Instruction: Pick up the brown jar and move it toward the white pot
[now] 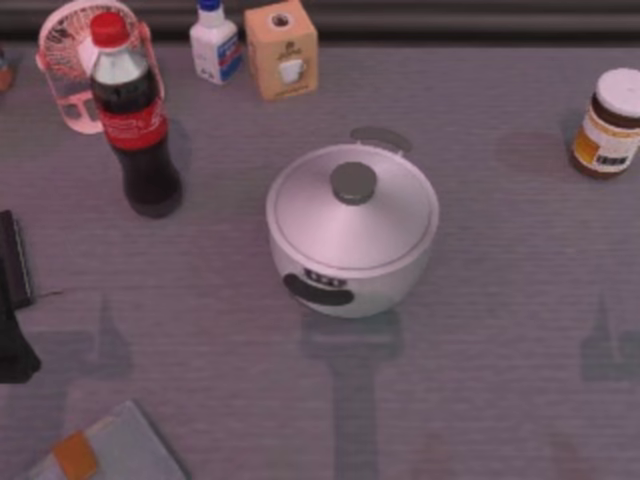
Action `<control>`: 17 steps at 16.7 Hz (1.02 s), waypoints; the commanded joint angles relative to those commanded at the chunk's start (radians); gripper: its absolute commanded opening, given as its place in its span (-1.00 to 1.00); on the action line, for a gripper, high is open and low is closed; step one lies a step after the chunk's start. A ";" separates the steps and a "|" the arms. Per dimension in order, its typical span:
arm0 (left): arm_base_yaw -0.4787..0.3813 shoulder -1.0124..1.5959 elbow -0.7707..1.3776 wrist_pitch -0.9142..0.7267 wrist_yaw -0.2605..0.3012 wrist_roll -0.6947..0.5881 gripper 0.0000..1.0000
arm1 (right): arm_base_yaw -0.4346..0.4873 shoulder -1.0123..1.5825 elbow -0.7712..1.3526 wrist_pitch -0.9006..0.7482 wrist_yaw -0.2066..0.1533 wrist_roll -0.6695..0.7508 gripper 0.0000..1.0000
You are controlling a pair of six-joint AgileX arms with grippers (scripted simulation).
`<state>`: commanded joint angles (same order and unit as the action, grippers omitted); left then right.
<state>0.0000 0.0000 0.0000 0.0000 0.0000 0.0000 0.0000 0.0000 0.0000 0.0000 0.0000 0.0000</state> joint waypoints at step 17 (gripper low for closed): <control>0.000 0.000 0.000 0.000 0.000 0.000 1.00 | -0.071 0.894 0.858 -0.570 -0.037 -0.215 1.00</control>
<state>0.0000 0.0000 0.0000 0.0000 0.0000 0.0000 -0.0709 0.8941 0.8577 -0.5701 -0.0373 -0.2149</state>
